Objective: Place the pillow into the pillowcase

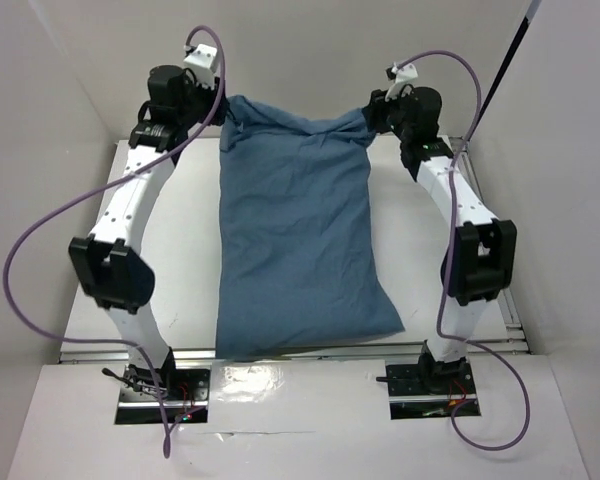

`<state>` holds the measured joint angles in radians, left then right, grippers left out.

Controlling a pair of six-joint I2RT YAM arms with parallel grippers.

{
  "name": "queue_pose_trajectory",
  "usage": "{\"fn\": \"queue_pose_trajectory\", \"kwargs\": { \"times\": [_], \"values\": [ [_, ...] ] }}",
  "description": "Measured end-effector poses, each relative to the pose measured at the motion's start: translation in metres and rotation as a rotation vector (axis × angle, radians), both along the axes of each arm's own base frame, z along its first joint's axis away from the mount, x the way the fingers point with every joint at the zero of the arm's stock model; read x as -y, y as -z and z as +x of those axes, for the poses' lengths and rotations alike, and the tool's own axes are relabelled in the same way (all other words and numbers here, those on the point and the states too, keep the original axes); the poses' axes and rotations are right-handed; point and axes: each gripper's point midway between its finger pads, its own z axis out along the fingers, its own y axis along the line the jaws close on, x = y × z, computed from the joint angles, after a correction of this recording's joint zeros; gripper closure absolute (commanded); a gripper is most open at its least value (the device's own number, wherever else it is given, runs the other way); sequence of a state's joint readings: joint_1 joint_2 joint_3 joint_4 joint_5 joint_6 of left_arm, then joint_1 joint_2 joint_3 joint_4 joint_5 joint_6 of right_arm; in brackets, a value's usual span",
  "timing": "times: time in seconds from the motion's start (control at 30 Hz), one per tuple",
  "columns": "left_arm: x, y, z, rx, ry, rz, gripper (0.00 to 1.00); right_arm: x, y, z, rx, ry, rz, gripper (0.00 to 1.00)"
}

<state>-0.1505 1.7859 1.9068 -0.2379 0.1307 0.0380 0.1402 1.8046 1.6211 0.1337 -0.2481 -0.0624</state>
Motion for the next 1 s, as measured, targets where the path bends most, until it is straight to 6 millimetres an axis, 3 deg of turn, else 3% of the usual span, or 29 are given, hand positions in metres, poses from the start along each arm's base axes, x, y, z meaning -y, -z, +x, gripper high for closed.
{"fn": "queue_pose_trajectory", "kwargs": {
  "times": [0.03,0.1,0.17,0.2,0.3,0.37,0.43,0.47,0.53,0.57,0.67,0.7,0.73,0.77,1.0],
  "values": [
    [0.0,0.004,0.011,-0.015,-0.006,-0.005,0.14,0.002,0.007,0.009,-0.033,0.006,0.002,0.24],
    [-0.001,0.003,0.024,-0.026,-0.014,-0.003,0.02,0.004,0.009,0.015,-0.068,0.008,0.011,0.16],
    [-0.003,-0.005,0.025,-0.025,-0.018,-0.006,0.0,-0.001,-0.004,0.009,-0.086,-0.032,0.012,0.18],
    [-0.003,-0.008,0.022,-0.032,-0.016,-0.004,0.0,-0.005,-0.019,0.005,-0.079,-0.063,0.016,0.23],
    [0.001,-0.021,0.012,-0.032,0.014,-0.013,0.0,-0.023,-0.056,-0.018,-0.073,-0.18,0.024,0.23],
    [0.009,-0.019,0.0,-0.067,0.071,-0.028,0.0,-0.04,-0.061,-0.044,-0.111,-0.269,0.029,0.25],
    [0.021,-0.014,-0.012,-0.111,0.14,-0.041,0.0,-0.063,-0.049,-0.076,-0.181,-0.368,0.034,0.29],
    [0.028,-0.009,-0.019,-0.14,0.177,-0.045,0.08,-0.077,-0.034,-0.095,-0.233,-0.421,0.035,0.35],
    [0.047,0.003,-0.035,-0.204,0.252,-0.049,0.12,-0.108,0.008,-0.136,-0.368,-0.53,0.029,0.45],
    [0.059,0.011,-0.042,-0.241,0.291,-0.05,0.26,-0.122,0.028,-0.154,-0.432,-0.578,0.027,0.61],
    [0.103,0.043,-0.069,-0.37,0.436,-0.06,0.59,-0.156,0.096,-0.207,-0.654,-0.705,0.0,0.82],
    [0.116,0.055,-0.076,-0.415,0.474,-0.068,0.7,-0.162,0.112,-0.221,-0.713,-0.733,-0.012,0.95],
    [0.128,0.069,-0.081,-0.459,0.513,-0.074,0.93,-0.167,0.124,-0.23,-0.759,-0.751,-0.021,1.0],
    [0.137,0.082,-0.084,-0.503,0.539,-0.082,1.0,-0.17,0.132,-0.235,-0.785,-0.762,-0.03,1.0],
    [0.156,0.182,-0.056,-0.716,0.552,-0.112,1.0,-0.174,0.159,-0.229,-0.817,-0.719,-0.088,1.0]
  ]
}}
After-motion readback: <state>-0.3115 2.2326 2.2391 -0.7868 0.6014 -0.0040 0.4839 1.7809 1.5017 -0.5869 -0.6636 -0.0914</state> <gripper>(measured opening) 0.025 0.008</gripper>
